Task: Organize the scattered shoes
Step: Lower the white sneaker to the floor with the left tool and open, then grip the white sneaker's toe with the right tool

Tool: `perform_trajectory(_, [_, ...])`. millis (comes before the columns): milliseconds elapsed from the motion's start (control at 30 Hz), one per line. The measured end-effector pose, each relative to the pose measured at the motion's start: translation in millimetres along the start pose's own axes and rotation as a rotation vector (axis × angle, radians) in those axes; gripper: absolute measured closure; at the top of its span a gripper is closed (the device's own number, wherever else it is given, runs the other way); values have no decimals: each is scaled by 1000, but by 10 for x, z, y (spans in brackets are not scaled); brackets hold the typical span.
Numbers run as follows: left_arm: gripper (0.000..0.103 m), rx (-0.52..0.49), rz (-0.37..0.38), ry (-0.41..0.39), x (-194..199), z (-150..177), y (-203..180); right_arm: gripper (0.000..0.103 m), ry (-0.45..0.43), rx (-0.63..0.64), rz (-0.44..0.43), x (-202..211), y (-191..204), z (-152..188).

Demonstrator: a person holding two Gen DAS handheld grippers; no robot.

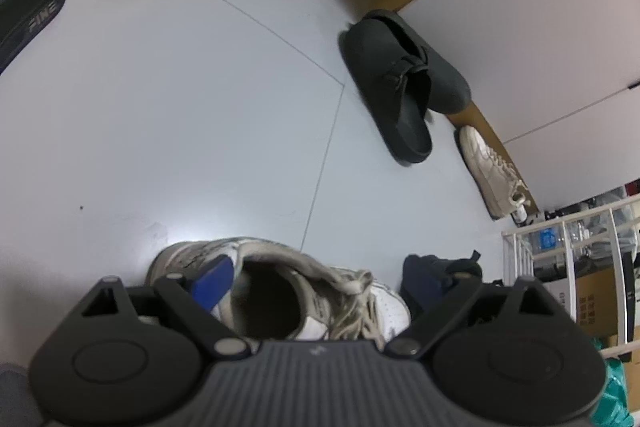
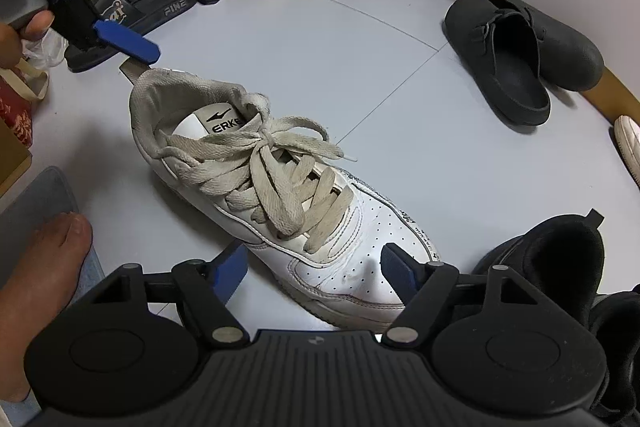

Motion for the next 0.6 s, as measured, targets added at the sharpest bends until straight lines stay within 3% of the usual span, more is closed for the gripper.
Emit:
perform_trajectory(200, [10, 2, -4, -7, 5, -7, 8, 41, 9, 14, -31, -99, 126, -89])
perform_trajectory(300, [10, -3, -2, -14, 12, -13, -13, 42, -9, -42, -36, -96, 124, -94])
perform_trajectory(433, [10, -10, 1, -29, 44, -17, -28, 55, -15, -56, 16, -109, 184, -25])
perform_trajectory(600, [10, -5, -15, -58, 86, -35, -19, 59, -26, -168, 40, -90, 228, 19])
Point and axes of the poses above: each gripper's, at about its wrist camera, not at the fingertips, and x roughly against the way its jaws point, y to its left, z to its underside, the point moved 8 cm from there along -x, roughly the way its jaws point, and after that the axes turned 15 degrees about y, right-handed, at the moved point
